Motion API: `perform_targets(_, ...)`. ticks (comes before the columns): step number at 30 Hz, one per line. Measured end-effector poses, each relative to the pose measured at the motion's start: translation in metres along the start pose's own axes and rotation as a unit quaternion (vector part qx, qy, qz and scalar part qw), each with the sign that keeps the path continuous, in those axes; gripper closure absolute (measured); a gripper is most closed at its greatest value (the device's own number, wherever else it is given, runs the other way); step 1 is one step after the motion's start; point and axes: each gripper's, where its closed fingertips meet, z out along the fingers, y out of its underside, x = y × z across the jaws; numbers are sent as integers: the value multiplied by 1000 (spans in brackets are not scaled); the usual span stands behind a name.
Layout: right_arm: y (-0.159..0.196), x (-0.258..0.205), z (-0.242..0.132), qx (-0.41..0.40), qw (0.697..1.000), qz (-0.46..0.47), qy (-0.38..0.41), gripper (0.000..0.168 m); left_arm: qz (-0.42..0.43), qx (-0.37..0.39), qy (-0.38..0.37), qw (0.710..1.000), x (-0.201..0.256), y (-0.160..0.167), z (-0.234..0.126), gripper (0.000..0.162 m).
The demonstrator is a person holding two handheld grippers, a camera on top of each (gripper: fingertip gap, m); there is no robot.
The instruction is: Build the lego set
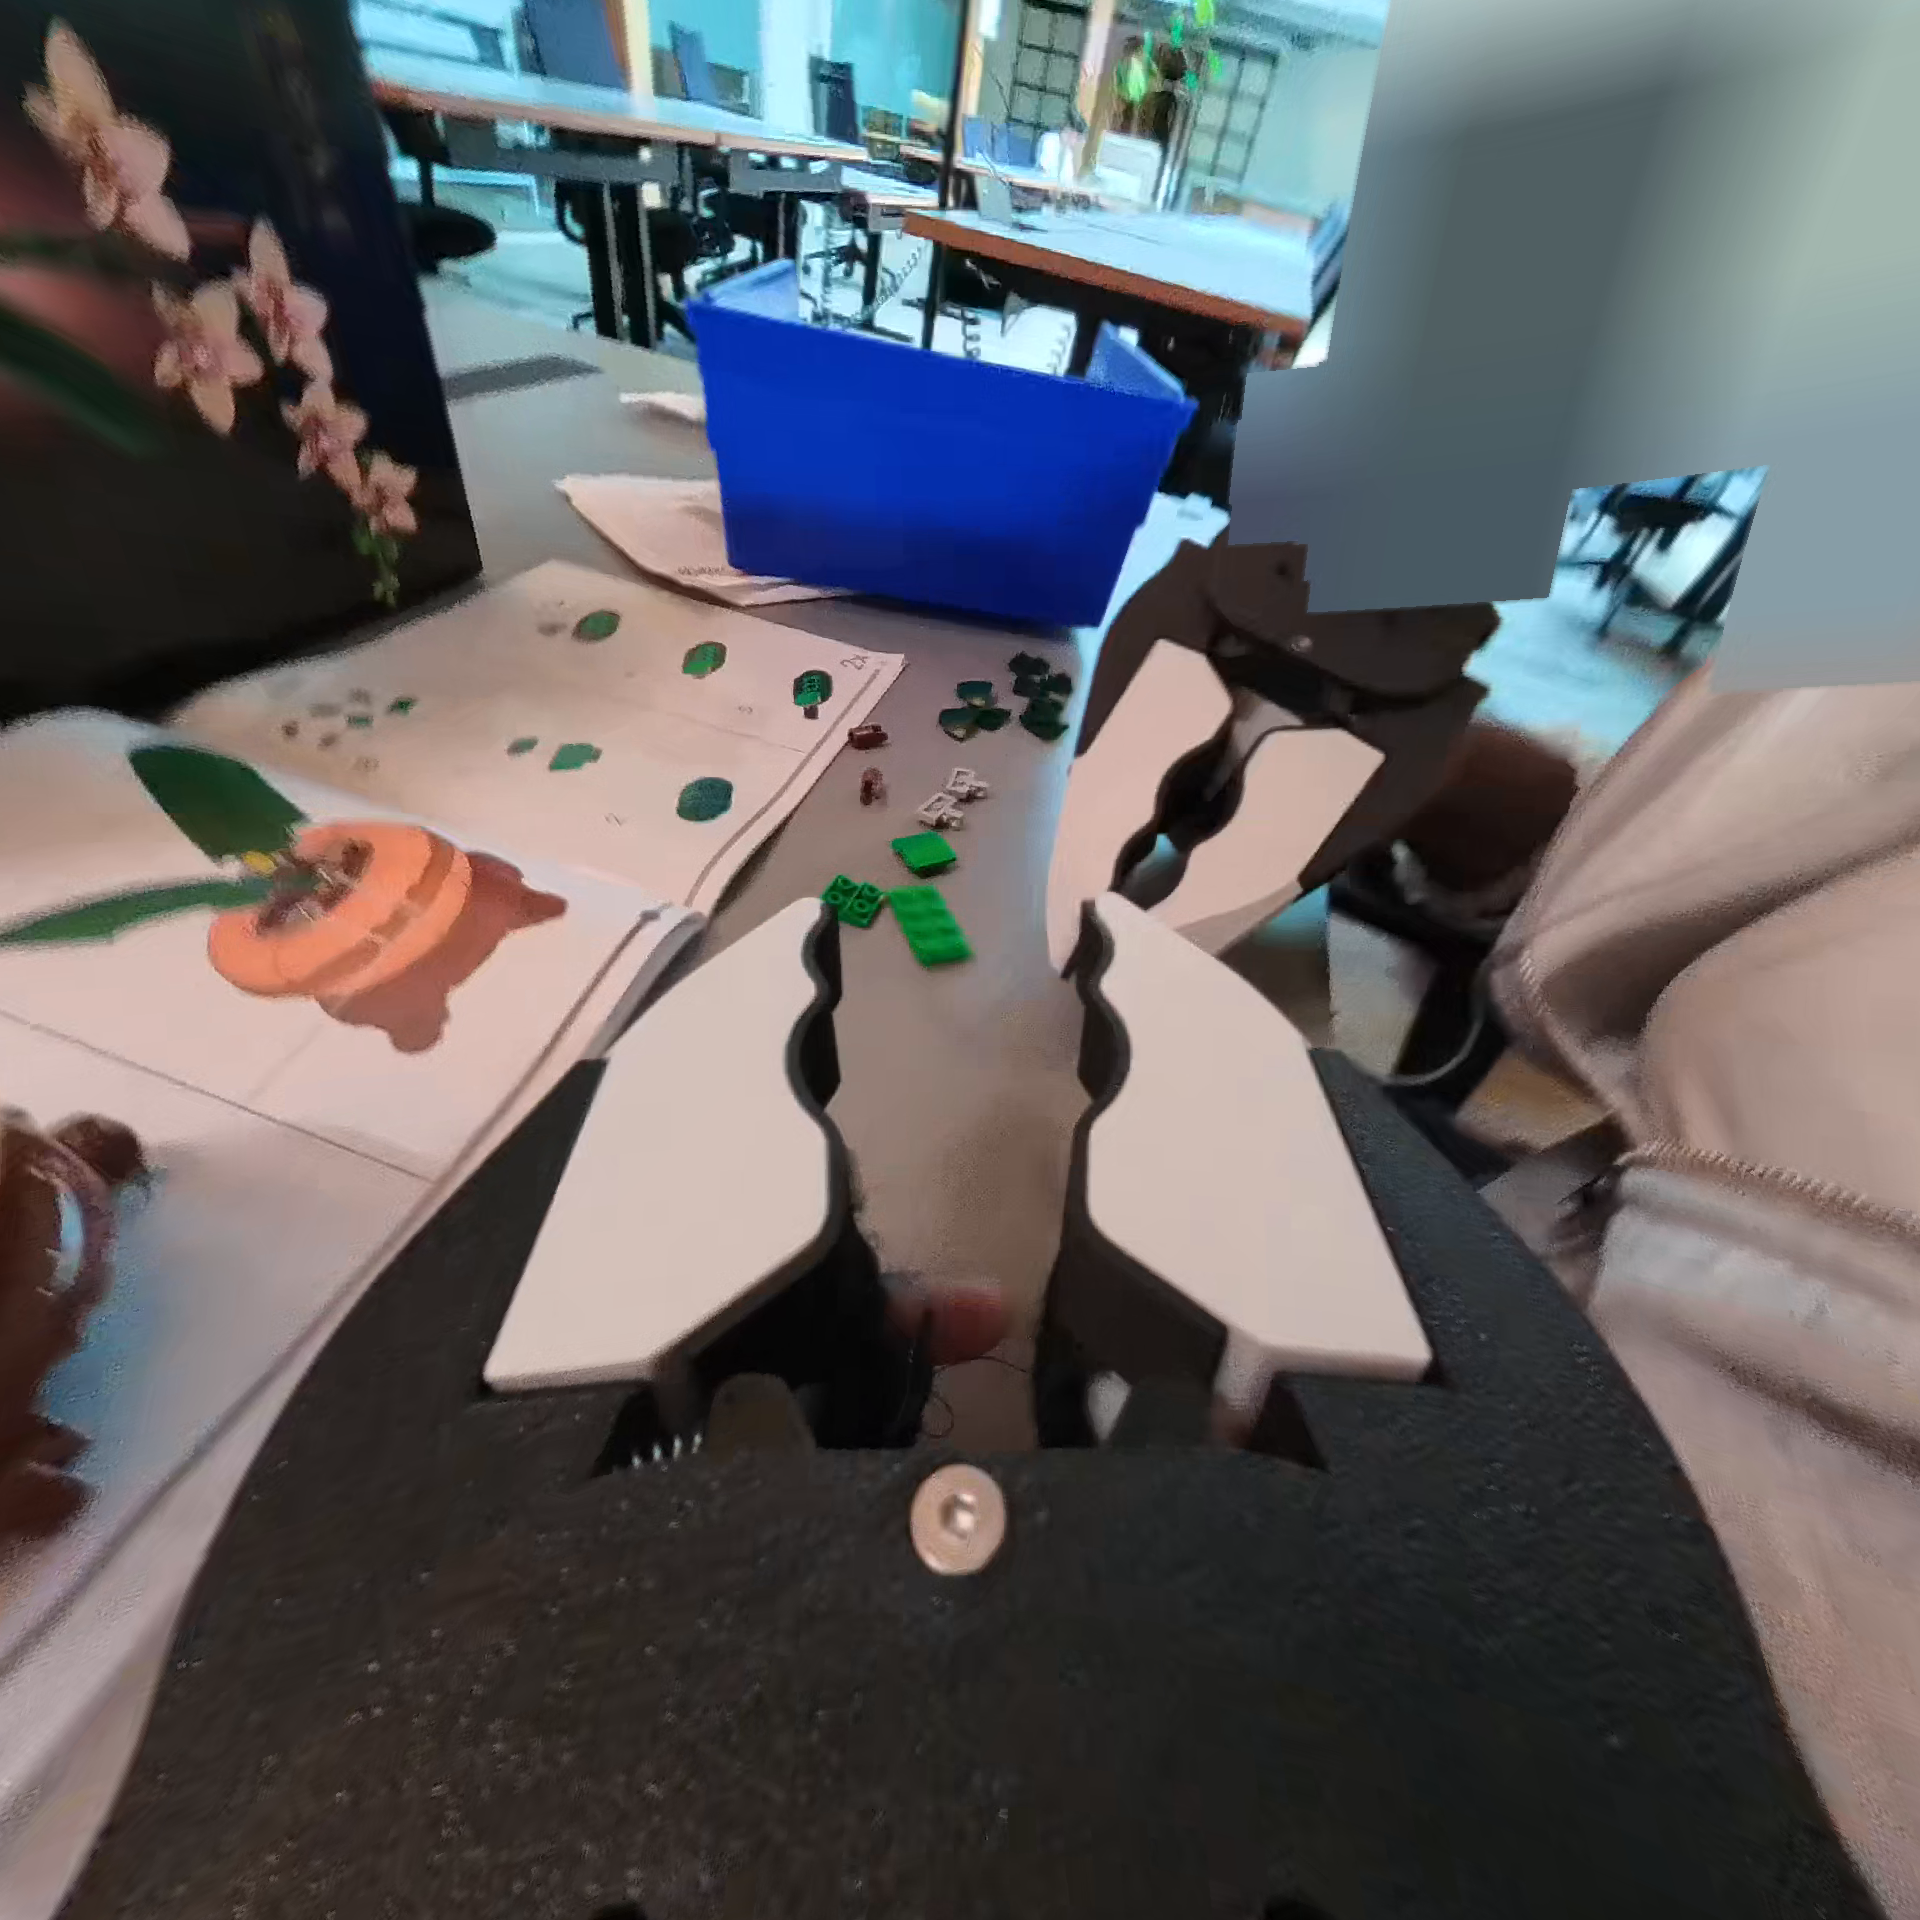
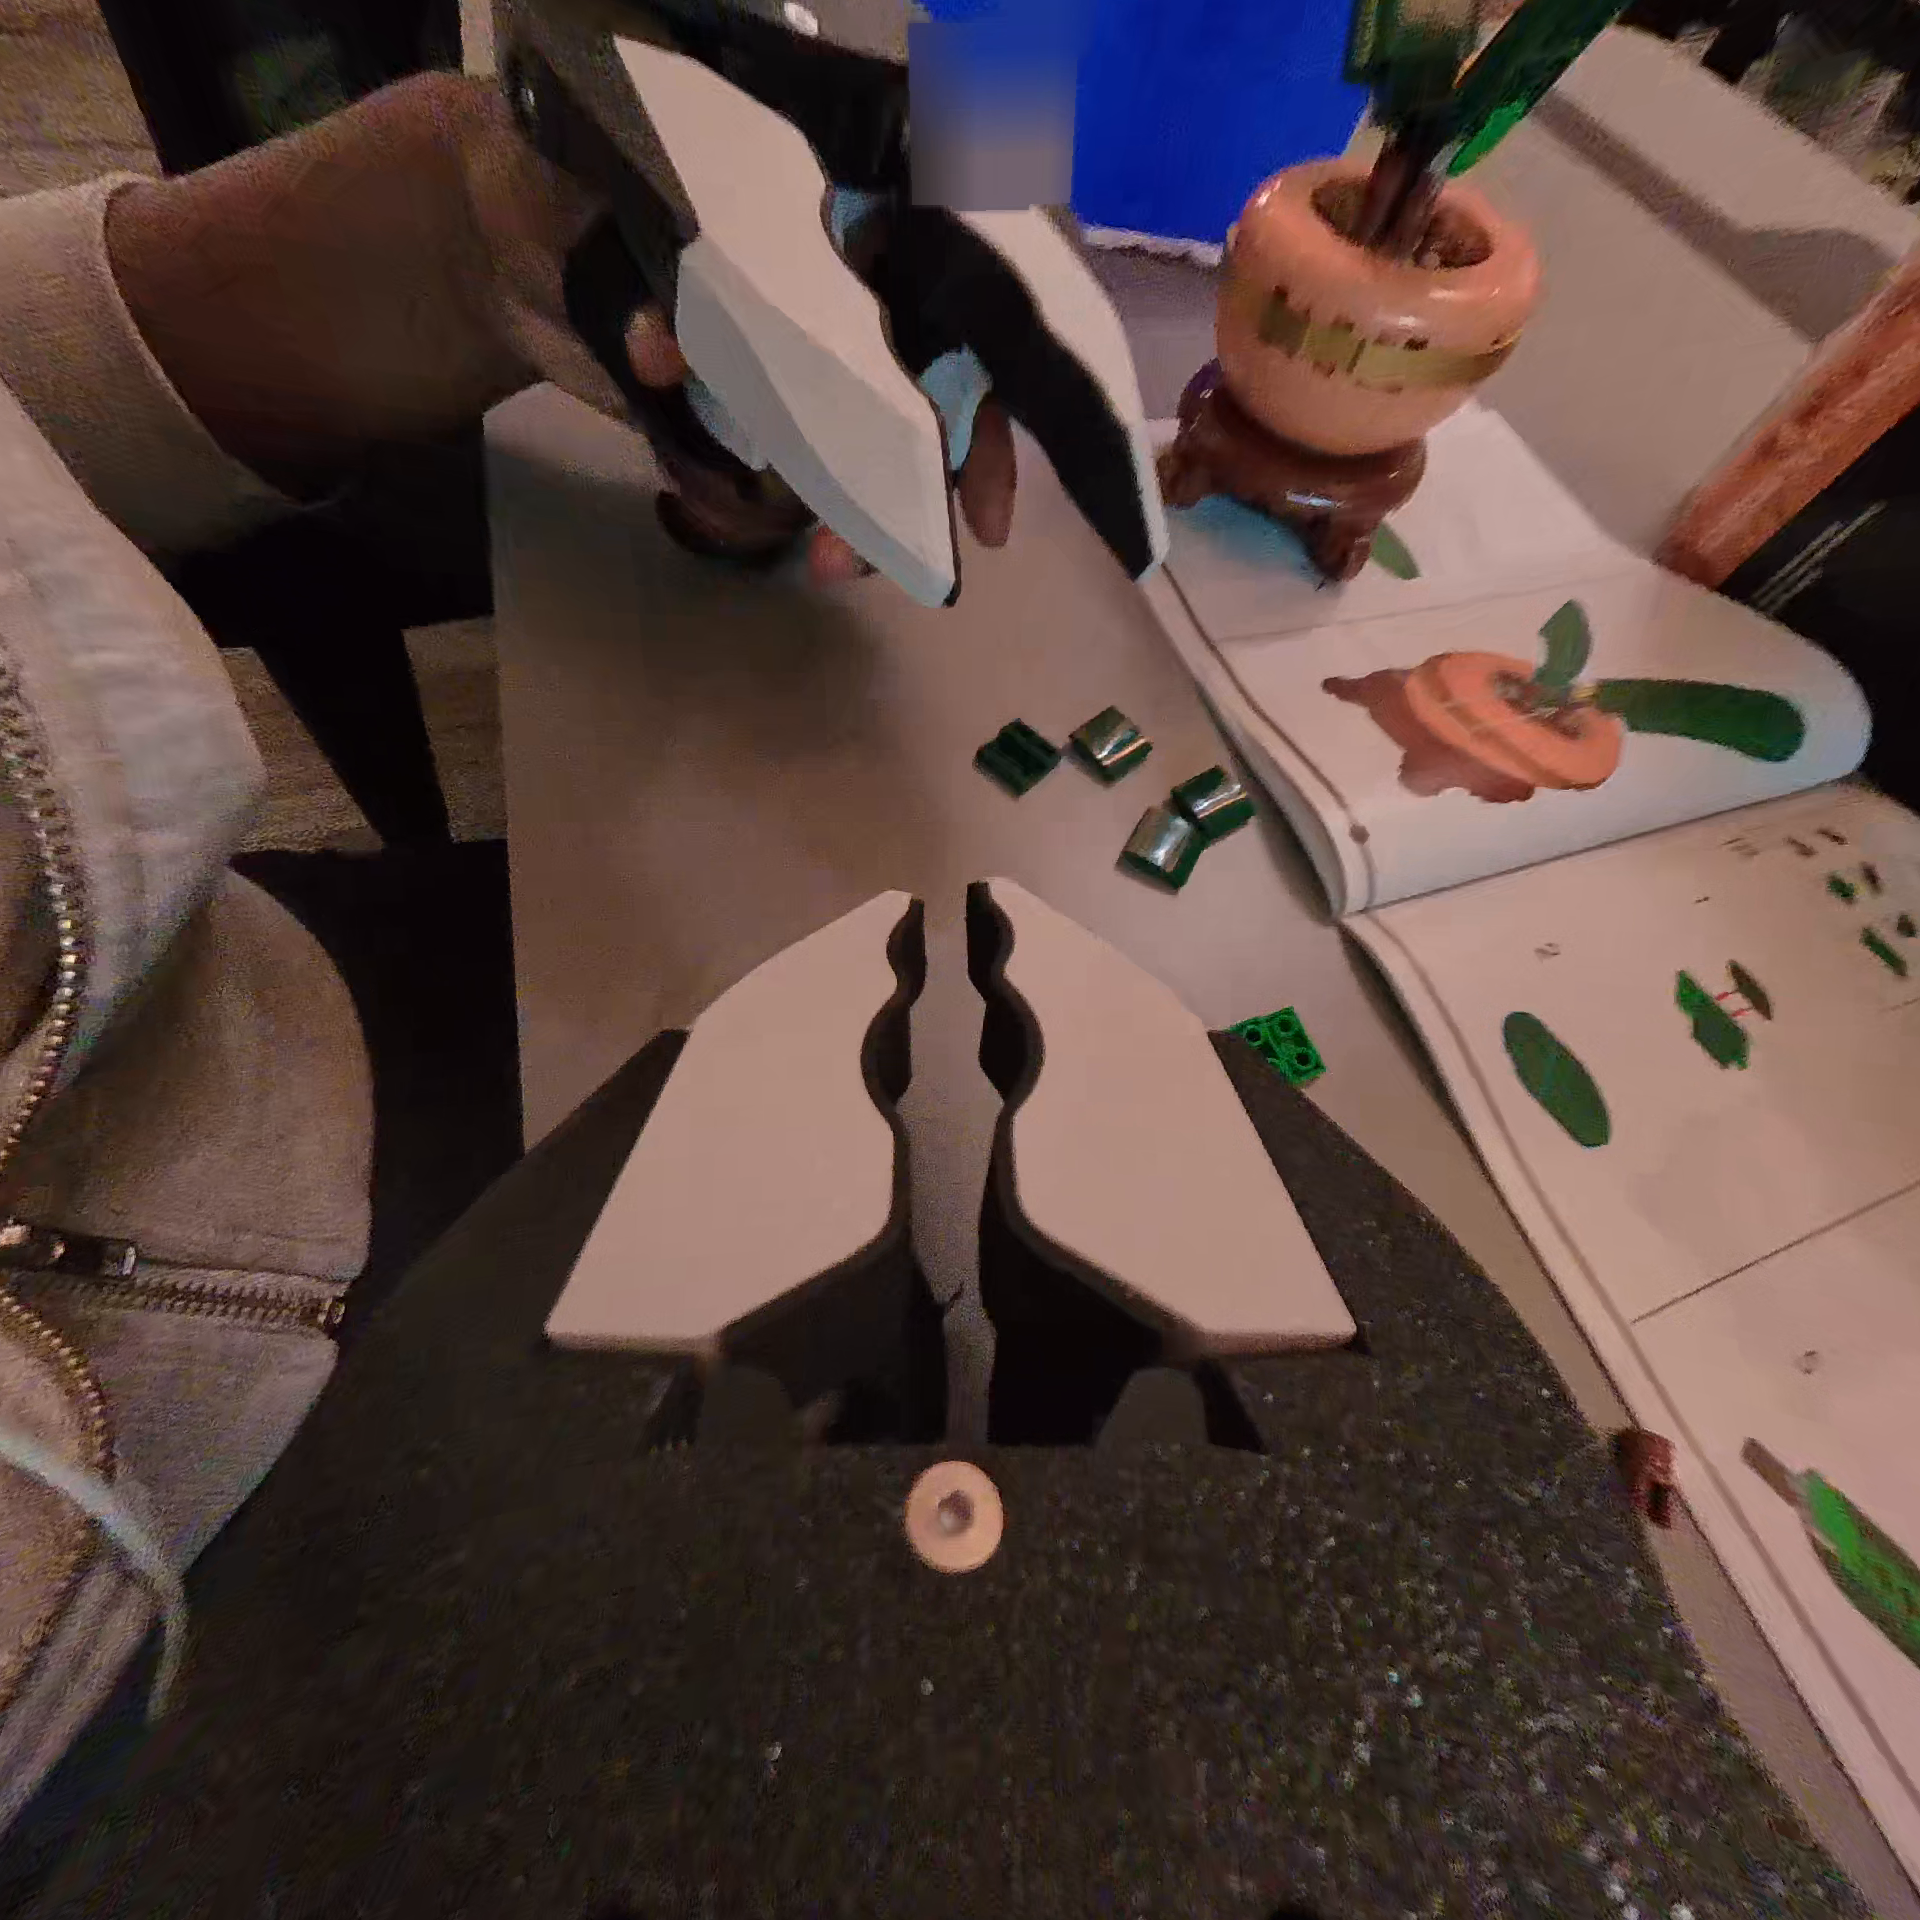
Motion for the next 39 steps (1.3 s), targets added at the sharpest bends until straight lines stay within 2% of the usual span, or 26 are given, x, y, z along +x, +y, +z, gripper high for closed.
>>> perform_targets(3, 7, 10, -8, -45, 999, -14, 25, 127, -78, -2, 25, 997, -1, 2, 0, 121)
perform_targets(5, 17, 30, -16, -75, 994, 2, 76, 118, -73, -5, 16, 997, -4, 2, 0, 122)
perform_targets(6, 23, 42, -22, -92, 990, 30, 101, 123, -63, -5, 14, 998, -2, 2, 1, 122)
perform_targets(10, 33, 49, -25, -112, 983, 102, 99, 128, -19, -21, 22, 999, 9, 6, 6, 123)
perform_targets(12, 40, 54, -22, -146, 978, 98, 108, 129, -14, -30, 27, 999, 11, 8, 8, 123)
perform_targets(14, 44, 60, -19, -179, 977, 54, 102, 131, -16, -22, 39, 999, 14, 6, 6, 124)
perform_targets(18, 42, 63, -19, -253, 966, -48, 1, 134, -46, -9, 52, 998, 13, 3, 2, 126)
perform_targets(21, 47, 70, -21, -323, 939, -99, -65, 136, -52, -24, 80, 995, 22, 7, 3, 126)
perform_targets(26, 58, 68, -11, -391, 893, -159, -158, 141, -34, -29, 95, 994, 30, 10, 2, 127)
perform_targets(27, 56, 62, -8, -381, 895, -152, -178, 152, -35, -27, 94, 995, 29, 9, 1, 127)
perform_targets(31, 54, 60, -5, -359, 902, -147, -191, 153, -37, -14, 68, 997, 20, 6, -1, 125)
perform_targets(34, 51, 53, -6, -329, 907, -162, -209, 153, 9, -6, 15, 1000, 9, 3, 0, 122)
perform_targets(39, 12, 35, -8, -280, 918, -181, -216, 153, 90, -24, -32, 995, 11, 6, 13, 123)
